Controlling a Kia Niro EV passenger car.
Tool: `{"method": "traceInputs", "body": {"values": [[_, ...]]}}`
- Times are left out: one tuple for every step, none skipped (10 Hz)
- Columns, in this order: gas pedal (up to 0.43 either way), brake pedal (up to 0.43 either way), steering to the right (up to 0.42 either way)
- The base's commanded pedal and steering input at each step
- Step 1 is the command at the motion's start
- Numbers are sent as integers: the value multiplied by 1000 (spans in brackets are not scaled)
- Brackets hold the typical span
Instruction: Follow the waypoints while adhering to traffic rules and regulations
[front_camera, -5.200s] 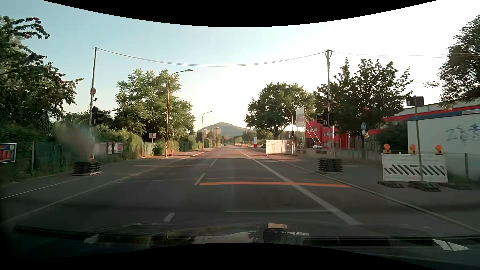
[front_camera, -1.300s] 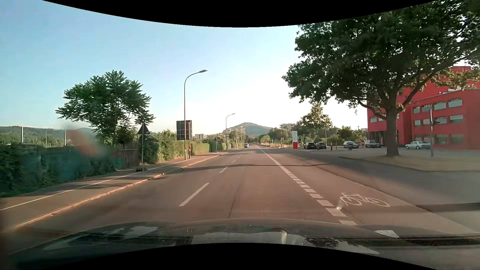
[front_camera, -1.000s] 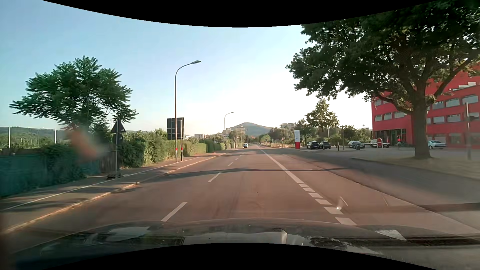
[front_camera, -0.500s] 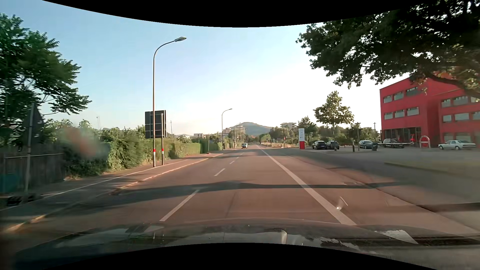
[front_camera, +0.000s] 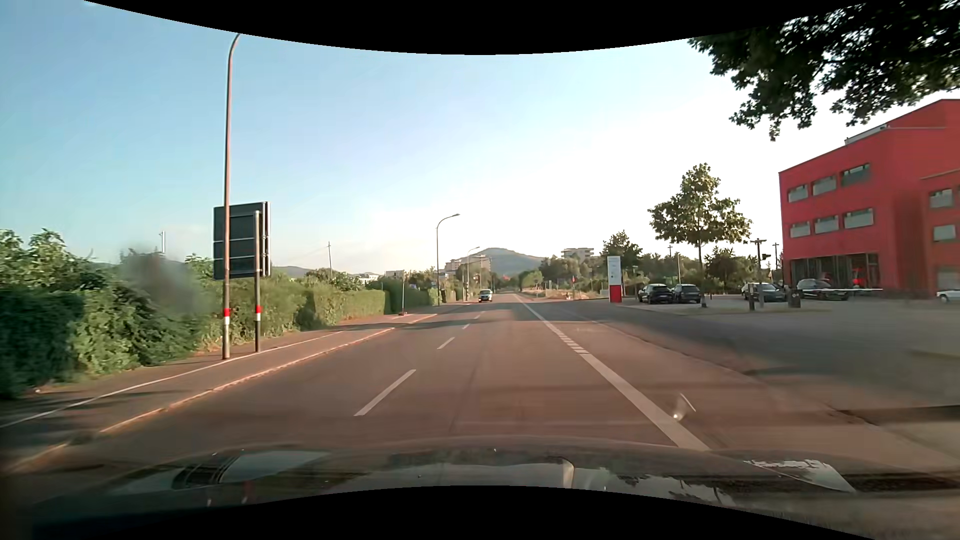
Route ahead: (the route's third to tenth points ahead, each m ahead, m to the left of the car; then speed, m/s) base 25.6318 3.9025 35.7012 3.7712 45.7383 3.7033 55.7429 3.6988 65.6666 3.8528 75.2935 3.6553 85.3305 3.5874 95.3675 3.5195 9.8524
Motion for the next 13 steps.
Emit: {"method": "traceInputs", "body": {"values": [[228,0,-2],[228,0,-2],[228,0,-2],[228,0,-2],[228,0,-2],[228,0,-2],[228,0,-2],[228,0,-2],[228,0,-2],[228,0,-2],[220,0,-2],[209,0,-2],[197,0,-2]]}}
